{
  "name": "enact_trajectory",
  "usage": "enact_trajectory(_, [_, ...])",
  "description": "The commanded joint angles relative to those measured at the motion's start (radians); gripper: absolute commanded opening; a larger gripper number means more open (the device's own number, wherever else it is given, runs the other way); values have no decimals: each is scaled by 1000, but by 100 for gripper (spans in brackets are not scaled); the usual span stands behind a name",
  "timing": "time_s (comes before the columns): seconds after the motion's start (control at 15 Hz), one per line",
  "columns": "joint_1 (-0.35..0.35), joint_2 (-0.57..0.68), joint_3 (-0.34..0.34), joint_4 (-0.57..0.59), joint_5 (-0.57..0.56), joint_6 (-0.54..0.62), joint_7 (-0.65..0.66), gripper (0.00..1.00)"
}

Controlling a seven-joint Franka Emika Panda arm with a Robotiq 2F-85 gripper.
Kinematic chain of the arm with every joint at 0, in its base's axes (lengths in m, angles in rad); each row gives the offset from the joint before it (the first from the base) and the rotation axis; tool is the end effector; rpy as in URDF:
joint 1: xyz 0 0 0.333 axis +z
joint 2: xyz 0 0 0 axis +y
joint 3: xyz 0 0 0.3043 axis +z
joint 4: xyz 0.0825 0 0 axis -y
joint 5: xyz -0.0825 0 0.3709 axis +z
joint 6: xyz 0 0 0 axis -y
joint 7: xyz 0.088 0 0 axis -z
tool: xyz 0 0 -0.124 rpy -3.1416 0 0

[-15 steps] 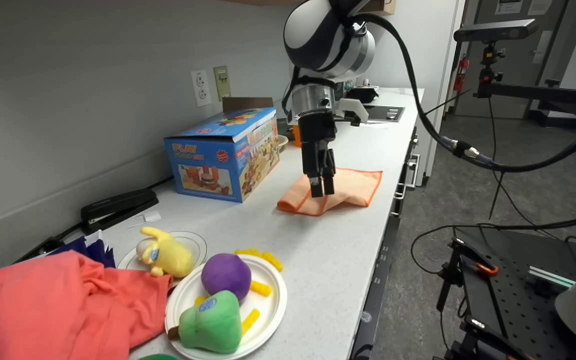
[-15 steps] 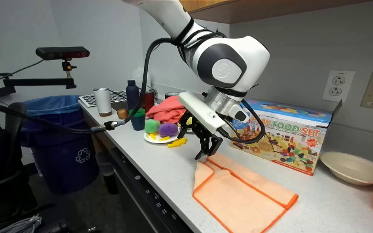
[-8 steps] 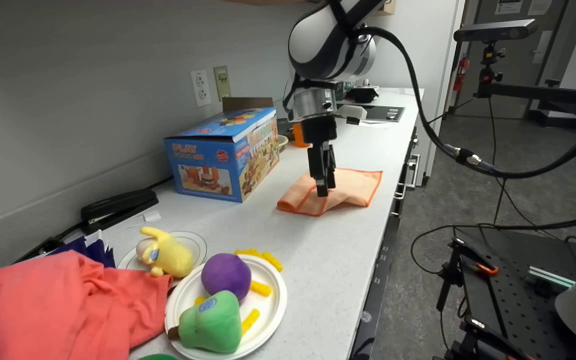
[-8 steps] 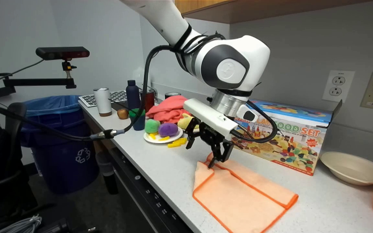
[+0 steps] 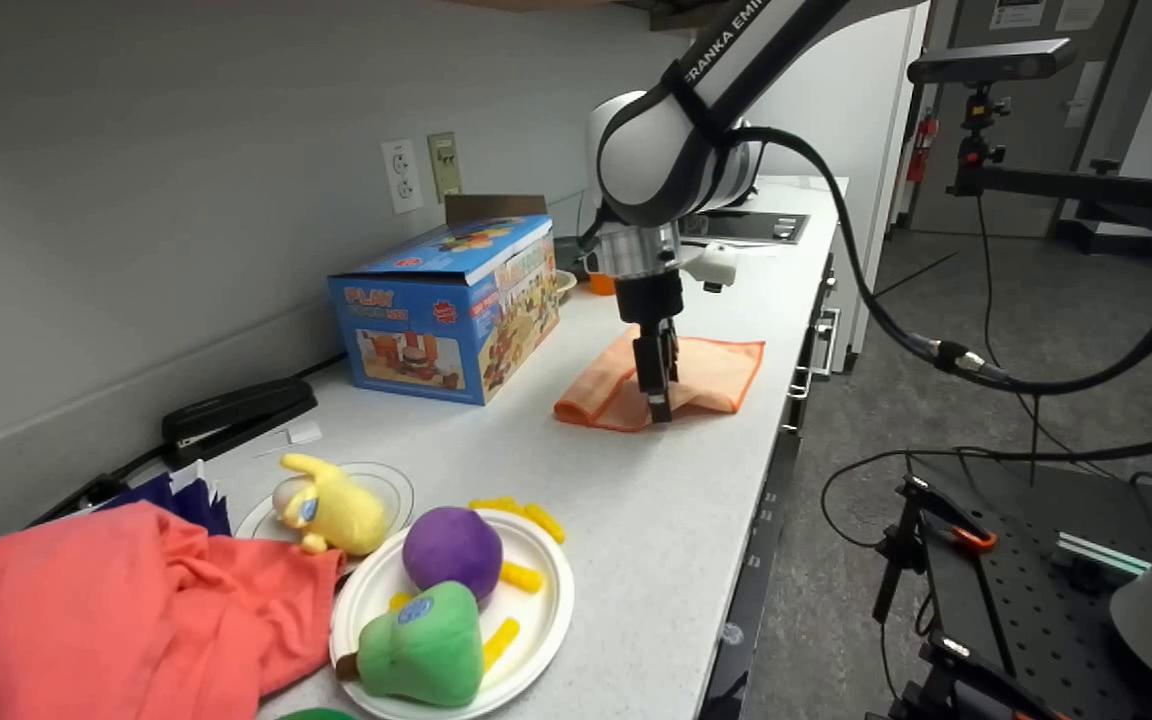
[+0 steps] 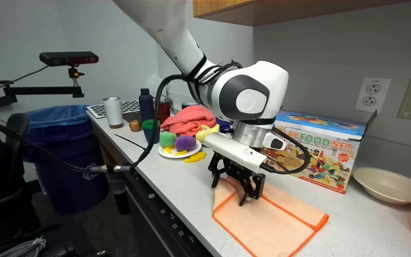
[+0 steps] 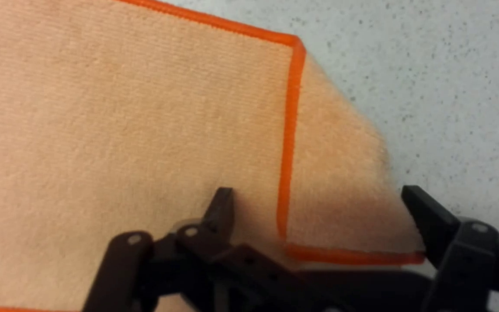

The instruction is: Unfold the cloth on the counter

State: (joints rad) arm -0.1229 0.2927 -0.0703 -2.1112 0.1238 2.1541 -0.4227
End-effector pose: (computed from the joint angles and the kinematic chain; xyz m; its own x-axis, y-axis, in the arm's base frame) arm 0.5236 -0.0958 0.2402 0.9664 0.1613 -0.2003 0.1303 -0.9786 -0.1592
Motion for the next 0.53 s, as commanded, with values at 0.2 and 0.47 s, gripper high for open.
enact_trajectory(0.2, [-21,-45,22,-15,19,-30,-28,100])
enact_trajectory(0.47, [-20,-81,25,-16,29,-87,-42,100])
